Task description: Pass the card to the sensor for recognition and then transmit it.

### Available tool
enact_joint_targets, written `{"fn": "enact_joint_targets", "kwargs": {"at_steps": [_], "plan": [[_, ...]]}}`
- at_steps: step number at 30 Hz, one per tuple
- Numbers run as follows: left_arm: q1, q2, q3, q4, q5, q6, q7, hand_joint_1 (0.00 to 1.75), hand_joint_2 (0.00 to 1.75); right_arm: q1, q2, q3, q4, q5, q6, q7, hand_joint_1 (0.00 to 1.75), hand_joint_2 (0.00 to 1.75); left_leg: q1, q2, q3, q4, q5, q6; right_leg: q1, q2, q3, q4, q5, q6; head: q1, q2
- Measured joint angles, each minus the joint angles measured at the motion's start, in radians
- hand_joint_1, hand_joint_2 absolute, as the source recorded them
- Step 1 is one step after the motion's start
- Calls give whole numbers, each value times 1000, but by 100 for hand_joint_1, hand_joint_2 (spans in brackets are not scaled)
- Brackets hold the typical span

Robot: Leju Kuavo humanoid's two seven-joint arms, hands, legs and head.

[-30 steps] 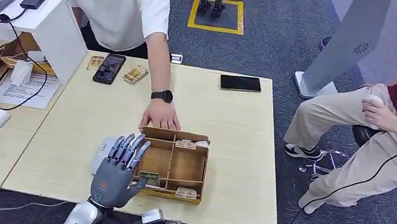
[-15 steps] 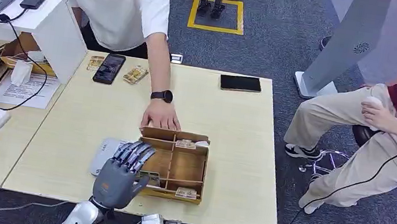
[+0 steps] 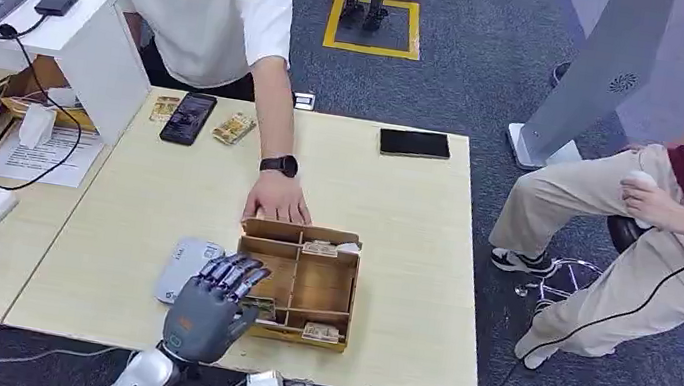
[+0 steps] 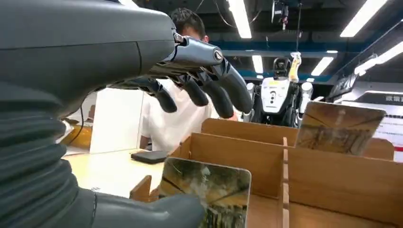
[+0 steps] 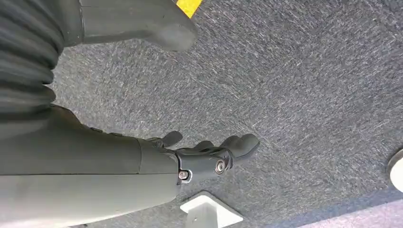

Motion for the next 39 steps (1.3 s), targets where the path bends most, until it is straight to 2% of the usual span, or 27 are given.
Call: {"fn": "enact_joint_targets", "kwargs": {"at_steps": [1, 5, 7, 18, 20, 24, 31, 36, 39], "plan": [[-1, 0, -3, 5, 2, 0, 0, 17, 175, 0, 0, 0, 0, 0, 0, 0, 0, 175, 0, 0, 0, 0, 0, 0, 0, 0, 0, 0, 0, 0, 0, 0], [-14, 2, -17, 21, 6, 0, 6, 17, 175, 0, 0, 2, 0, 0, 0, -2, 0, 175, 0, 0, 0, 0, 0, 0, 0, 0, 0, 0, 0, 0, 0, 0], [-18, 5, -23, 29, 7, 0, 10, 24, 175, 0, 0, 3, 0, 0, 0, -2, 0, 175, 0, 0, 0, 0, 0, 0, 0, 0, 0, 0, 0, 0, 0, 0], [-32, 8, -40, 49, 8, 1, 18, 24, 175, 0, 0, 9, -3, 0, 0, -2, 0, 175, 0, 0, 1, 0, 0, 0, 0, -1, 2, 0, 0, 0, 0, 0], [-33, 10, -41, 53, 8, 1, 23, 40, 175, 0, 0, 10, -3, 0, 1, 0, 0, 175, 0, 0, 1, 0, 0, 0, 0, -1, 2, 0, 0, 0, 0, 0], [-44, 13, -56, 74, 6, 1, 37, 148, 175, 0, 0, 14, -3, 2, 0, 0, 0, 175, 0, -1, 2, 0, 1, 0, 0, -1, 2, 0, 0, 0, 0, 0], [-47, 28, -88, 114, 17, 1, 58, 147, 175, 0, 0, 14, -3, 3, 0, 0, 0, 175, 0, -1, 2, 0, 1, 0, 0, -1, 2, 0, 1, 0, 0, 0], [-53, 34, -104, 124, 22, 2, 69, 169, 175, 0, 0, 14, -3, 3, 0, -2, 0, 175, 0, -1, 2, 0, 1, 0, 0, -1, 2, 0, 0, 0, 0, 0], [-57, 38, -114, 130, 24, 2, 77, 159, 175, 0, 0, 15, -3, 3, 1, -2, 0, 175, 0, -1, 2, 0, 1, 0, 0, -1, 2, 0, 0, 0, 0, 0]]}}
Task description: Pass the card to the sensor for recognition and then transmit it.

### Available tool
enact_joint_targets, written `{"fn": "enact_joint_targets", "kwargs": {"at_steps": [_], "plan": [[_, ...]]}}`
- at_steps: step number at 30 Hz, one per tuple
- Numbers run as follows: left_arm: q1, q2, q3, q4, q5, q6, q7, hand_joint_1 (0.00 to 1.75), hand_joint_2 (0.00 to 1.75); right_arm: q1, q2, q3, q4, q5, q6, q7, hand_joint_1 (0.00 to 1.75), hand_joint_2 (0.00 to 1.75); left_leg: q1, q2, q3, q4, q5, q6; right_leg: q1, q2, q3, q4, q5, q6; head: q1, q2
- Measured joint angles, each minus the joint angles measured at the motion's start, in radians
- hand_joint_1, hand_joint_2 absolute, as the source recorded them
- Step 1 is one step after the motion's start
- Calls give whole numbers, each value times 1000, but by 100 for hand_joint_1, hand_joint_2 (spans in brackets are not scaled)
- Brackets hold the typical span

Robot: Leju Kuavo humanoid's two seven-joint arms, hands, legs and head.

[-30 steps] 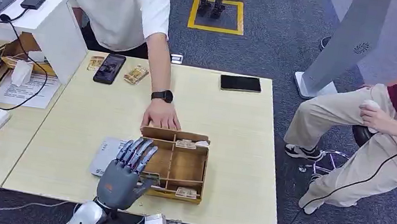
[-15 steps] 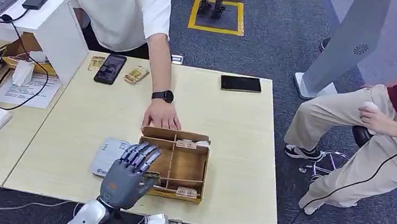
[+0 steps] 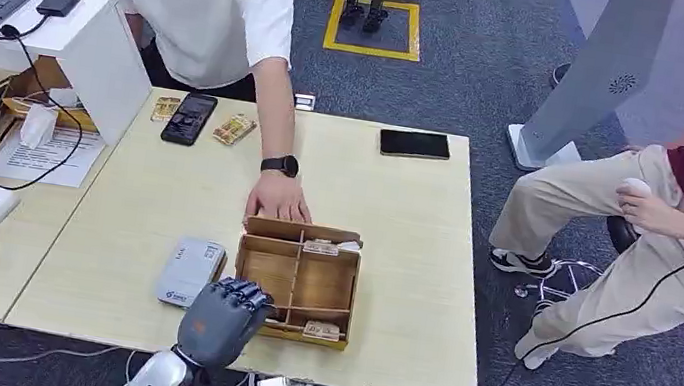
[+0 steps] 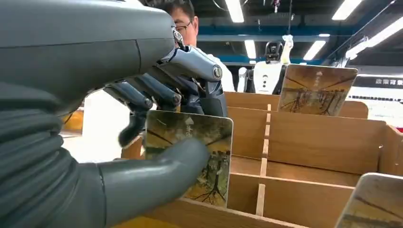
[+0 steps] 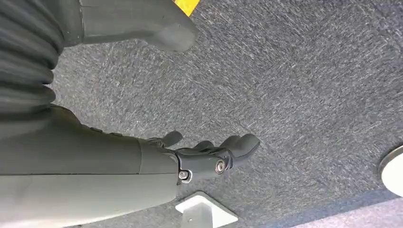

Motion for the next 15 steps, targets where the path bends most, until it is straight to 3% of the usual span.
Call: {"fn": "enact_joint_targets", "kwargs": {"at_steps": [7, 15], "plan": [[-12, 4, -15, 14, 3, 0, 13, 155, 175, 0, 0, 0, 0, 0, 1, 1, 0, 175, 0, 0, 0, 0, 0, 0, 0, 0, 0, 0, 0, 0, 0, 0], [-14, 5, -18, 19, 15, 0, -1, 175, 175, 0, 0, 0, 0, 0, 1, 0, 0, 175, 0, 0, 0, 0, 0, 0, 0, 0, 1, 0, 0, 0, 0, 0]]}}
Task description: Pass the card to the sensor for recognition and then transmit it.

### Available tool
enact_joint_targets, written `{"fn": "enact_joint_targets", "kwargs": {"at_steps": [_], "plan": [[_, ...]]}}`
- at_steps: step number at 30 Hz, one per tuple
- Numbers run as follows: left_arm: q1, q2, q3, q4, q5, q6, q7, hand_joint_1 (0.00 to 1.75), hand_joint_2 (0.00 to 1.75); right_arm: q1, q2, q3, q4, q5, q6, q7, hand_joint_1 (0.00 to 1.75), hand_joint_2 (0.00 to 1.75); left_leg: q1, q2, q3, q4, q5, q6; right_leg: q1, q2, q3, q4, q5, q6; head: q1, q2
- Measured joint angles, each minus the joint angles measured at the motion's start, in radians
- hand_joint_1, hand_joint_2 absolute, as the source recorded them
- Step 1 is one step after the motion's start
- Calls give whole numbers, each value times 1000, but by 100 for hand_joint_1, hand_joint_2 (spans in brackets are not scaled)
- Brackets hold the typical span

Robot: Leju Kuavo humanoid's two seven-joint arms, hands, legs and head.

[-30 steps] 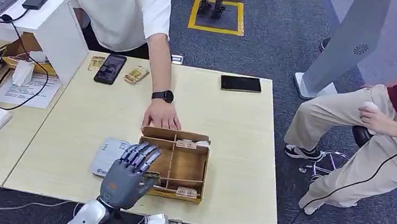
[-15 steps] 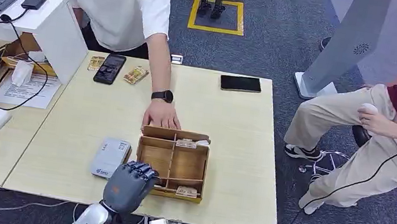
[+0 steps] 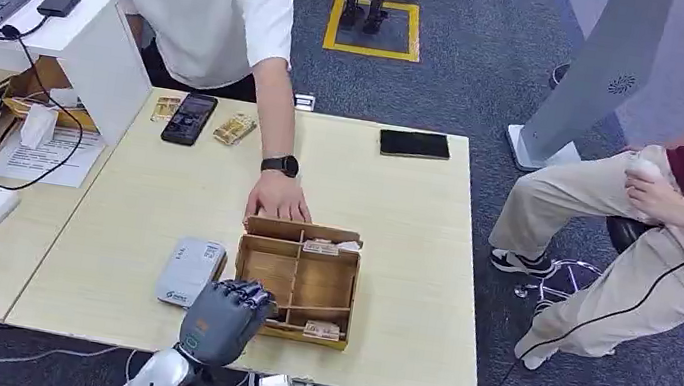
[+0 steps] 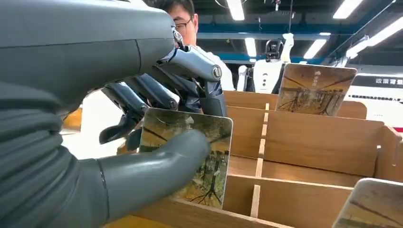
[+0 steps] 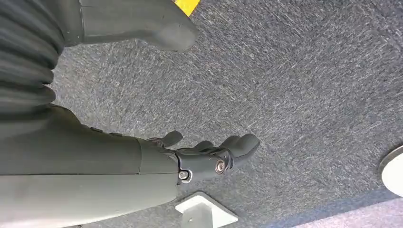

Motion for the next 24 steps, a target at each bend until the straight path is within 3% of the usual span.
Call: {"fn": "enact_joint_targets", "kwargs": {"at_steps": [4, 8, 10, 15, 18, 24], "plan": [[19, -7, 13, -31, 33, 0, -60, 175, 175, 0, 0, 0, 0, -2, -2, 0, 0, 175, 0, 0, 0, 0, 0, 0, 0, 0, 0, 0, 0, 0, 0, 0], [55, -49, 73, -103, 131, 0, -210, 175, 175, 0, 1, -1, -1, -9, -3, -5, 0, 175, 0, 0, -1, 0, 0, 0, 0, 0, -1, 0, 0, 0, 0, 0], [61, -75, 103, -127, 163, 0, -247, 175, 175, 0, 2, -1, -3, -10, -3, -5, 0, 175, 0, 0, -1, 0, 0, 0, 0, 0, -1, 0, 0, 0, 0, 0], [90, -131, 139, -181, 246, 0, -286, 175, 175, 0, 3, -4, -7, -1, -4, -7, 0, 175, 0, 0, -2, 0, -1, 0, 0, 0, -1, 0, 0, 0, 0, 0], [92, -159, 139, -220, 393, 0, -301, 175, 175, 0, 5, -34, -7, 23, -4, -21, 0, 175, 0, 0, -2, 0, -1, 0, 0, 0, -1, 0, 0, 0, 0, 0], [72, -166, 122, -262, 605, -1, -279, 175, 175, 0, 4, -56, -7, 22, -3, -23, 0, 175, 0, 0, -1, 0, 0, 0, 0, 0, -1, 0, 0, 0, 0, 0]]}}
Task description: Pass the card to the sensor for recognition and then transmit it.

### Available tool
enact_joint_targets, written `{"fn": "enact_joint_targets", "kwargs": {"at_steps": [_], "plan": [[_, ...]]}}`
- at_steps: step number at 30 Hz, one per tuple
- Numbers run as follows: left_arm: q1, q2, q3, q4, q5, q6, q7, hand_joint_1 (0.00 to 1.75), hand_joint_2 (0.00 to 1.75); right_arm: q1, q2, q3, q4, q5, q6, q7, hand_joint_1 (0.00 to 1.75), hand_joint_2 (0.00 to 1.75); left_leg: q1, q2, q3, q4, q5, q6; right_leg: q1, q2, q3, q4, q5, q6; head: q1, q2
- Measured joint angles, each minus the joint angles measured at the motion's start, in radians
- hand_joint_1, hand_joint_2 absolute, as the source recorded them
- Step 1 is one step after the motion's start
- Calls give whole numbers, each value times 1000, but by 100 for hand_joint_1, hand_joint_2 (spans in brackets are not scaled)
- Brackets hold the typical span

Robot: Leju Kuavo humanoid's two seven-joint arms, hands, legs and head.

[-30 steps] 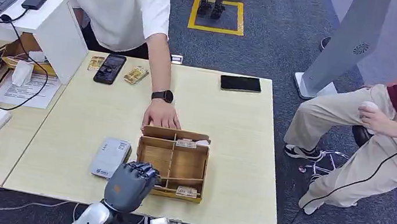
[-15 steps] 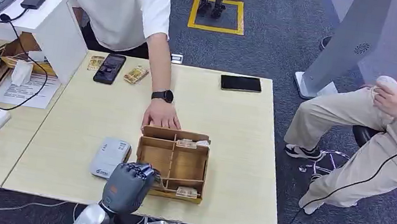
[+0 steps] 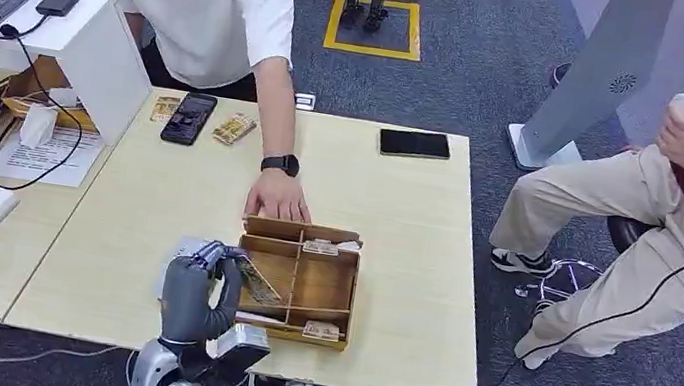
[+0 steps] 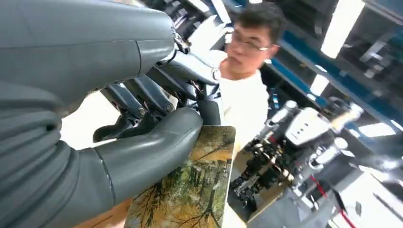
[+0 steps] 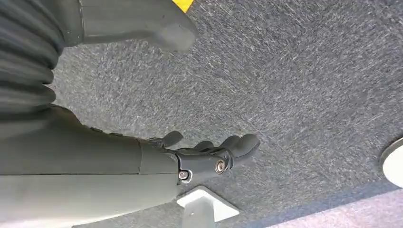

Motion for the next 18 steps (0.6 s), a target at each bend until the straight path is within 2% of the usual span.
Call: {"fn": "enact_joint_targets", "kwargs": {"at_steps": [6, 14, 18], "plan": [[-45, 9, -53, -41, 210, -2, 35, 175, 175, -3, 0, -12, -1, -25, -1, 0, 0, 175, 0, 0, 0, 0, 0, 0, 0, 0, 0, 0, 0, 0, 0, 0], [-102, 14, -75, -58, 338, -2, 95, 175, 175, -14, 3, -44, -4, 15, -1, 8, 0, 175, 0, 0, 0, 0, 0, 0, 0, 0, 0, 0, 0, 0, 0, 0], [-125, 14, -75, -56, 390, -4, 100, 175, 175, -24, 5, -66, -6, 27, -1, 2, 0, 175, 0, 0, 0, 0, 0, 0, 0, 0, 0, 0, 0, 0, 0, 0]]}}
